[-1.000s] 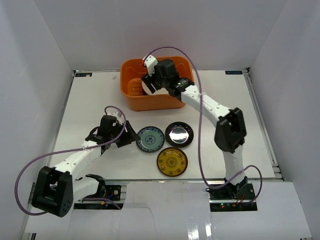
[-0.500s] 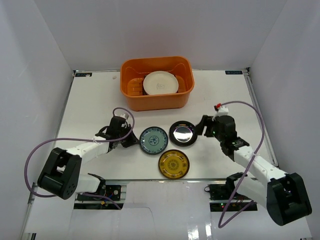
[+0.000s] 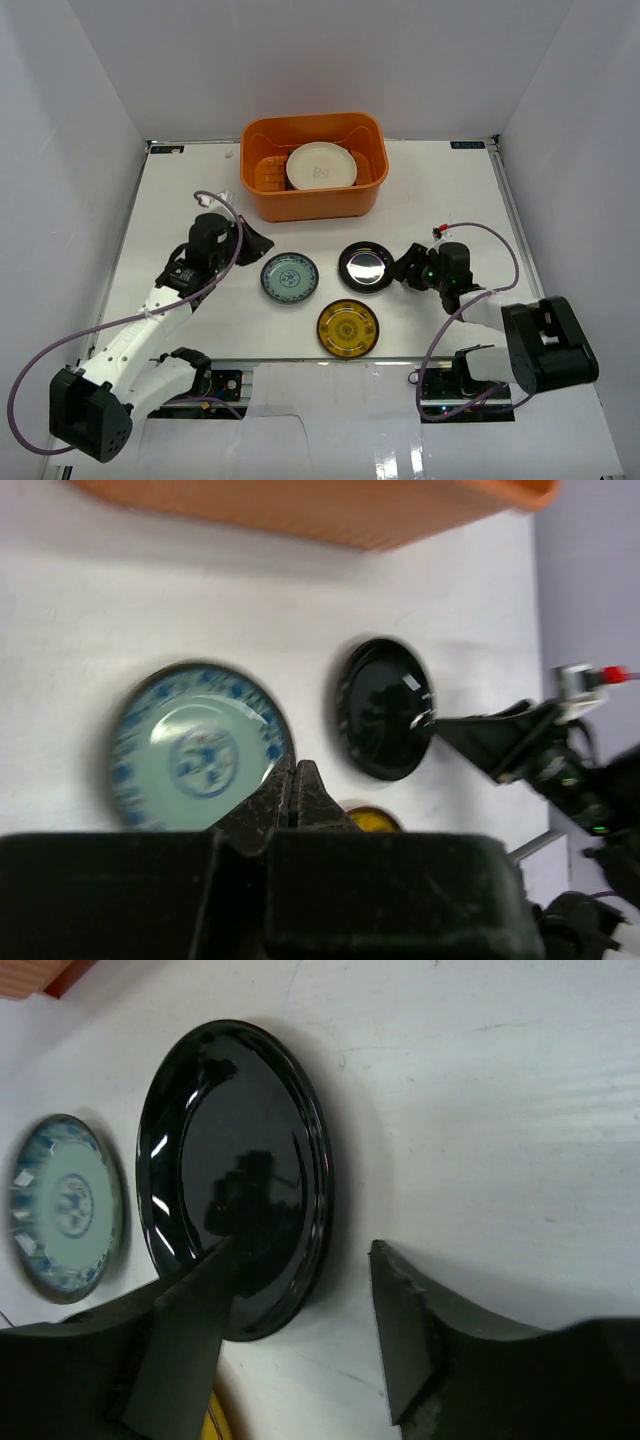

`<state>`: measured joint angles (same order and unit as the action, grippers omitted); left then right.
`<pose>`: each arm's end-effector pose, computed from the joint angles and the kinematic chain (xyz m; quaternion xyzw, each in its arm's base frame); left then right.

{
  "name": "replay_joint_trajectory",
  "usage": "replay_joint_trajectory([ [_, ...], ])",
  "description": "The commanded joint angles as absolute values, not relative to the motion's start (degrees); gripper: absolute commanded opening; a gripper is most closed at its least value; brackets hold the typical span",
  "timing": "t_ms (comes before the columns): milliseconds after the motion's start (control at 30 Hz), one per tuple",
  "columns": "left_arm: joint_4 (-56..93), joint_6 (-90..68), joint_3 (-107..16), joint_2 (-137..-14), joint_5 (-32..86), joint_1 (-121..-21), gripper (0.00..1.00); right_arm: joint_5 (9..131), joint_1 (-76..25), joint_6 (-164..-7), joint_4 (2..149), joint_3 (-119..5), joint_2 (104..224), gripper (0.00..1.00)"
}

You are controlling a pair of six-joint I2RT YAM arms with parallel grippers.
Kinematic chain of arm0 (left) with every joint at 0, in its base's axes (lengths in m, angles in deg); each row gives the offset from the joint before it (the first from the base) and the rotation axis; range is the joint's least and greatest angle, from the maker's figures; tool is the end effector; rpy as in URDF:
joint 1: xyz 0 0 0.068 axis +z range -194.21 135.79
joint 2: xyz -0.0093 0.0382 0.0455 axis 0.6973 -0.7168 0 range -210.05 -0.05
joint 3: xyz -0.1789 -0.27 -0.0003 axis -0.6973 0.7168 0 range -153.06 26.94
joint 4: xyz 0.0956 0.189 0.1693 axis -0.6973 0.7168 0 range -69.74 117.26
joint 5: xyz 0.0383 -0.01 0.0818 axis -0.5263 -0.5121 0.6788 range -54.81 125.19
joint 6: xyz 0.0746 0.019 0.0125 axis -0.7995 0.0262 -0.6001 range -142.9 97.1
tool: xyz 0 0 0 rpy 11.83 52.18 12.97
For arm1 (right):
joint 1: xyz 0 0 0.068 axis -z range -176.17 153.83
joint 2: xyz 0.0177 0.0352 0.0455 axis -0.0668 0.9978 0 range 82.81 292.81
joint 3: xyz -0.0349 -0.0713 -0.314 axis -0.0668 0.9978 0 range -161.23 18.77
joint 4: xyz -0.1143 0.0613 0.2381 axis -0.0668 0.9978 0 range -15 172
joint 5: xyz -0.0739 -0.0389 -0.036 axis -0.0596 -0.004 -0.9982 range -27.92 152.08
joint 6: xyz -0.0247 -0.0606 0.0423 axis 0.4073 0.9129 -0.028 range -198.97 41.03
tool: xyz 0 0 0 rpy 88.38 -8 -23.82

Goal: Place the plates into the plastic bin on the countertop

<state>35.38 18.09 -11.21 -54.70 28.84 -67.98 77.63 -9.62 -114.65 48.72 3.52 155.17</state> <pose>0.1966 -0.0946 0.2831 -0.1038 0.8659 -0.3016 0.3854 0.2212 0.0713 0.1624 0.1006 0.8584 0.3103 0.3960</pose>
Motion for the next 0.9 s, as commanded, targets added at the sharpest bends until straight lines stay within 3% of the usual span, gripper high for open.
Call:
replay_joint_trajectory([
  [0, 34.9, 18.1, -19.0, -54.4, 29.4, -68.3, 0.0, 82.0, -9.3, -120.0, 38.4, 3.5, 160.4, 0.56],
  [167, 33.4, 17.6, -27.1, -61.2, 26.7, -68.2, 0.0, 84.4, -9.0, -124.6, 31.0, 2.9, 168.3, 0.39],
  [267, 37.6, 16.0, -26.7, -62.9, 28.6, -68.2, 0.0, 84.0, -8.9, -124.7, 29.8, 3.3, 169.1, 0.36],
  [333, 41.6, 14.8, -23.9, -62.5, 32.9, -68.2, 0.0, 83.3, -8.9, -124.2, 29.4, 3.7, 169.5, 0.24],
  [367, 42.4, 14.8, -22.3, -61.0, 33.9, -68.3, 0.03, 83.7, -8.8, -124.0, 29.4, 3.6, 169.8, 0.18],
  [433, 44.1, 15.2, -17.2, -59.5, 34.3, -68.2, 0.24, 84.7, -8.6, -124.1, 28.9, 3.9, 169.9, 0.08],
  [467, 44.9, 15.6, -15.7, -58.9, 34.3, -68.2, 0.45, 84.6, -8.5, -124.2, 28.8, 4.0, 169.6, 0.08],
  [567, 48.6, 16.6, -11.4, -57.5, 36.9, -68.3, 0.67, 84.9, -8.0, -124.4, 28.3, 4.7, 166.4, 0.08],
  [667, 50.1, 18.0, -7.4, -54.8, 37.2, -68.2, 0.73, 84.1, -7.2, -124.5, 29.0, 6.0, 155.8, 0.08],
  [867, 50.4, 20.5, -4.0, -53.7, 39.8, -68.2, 0.78, 81.8, -7.1, -117.6, 46.6, -2.1, 138.5, 0.08],
])
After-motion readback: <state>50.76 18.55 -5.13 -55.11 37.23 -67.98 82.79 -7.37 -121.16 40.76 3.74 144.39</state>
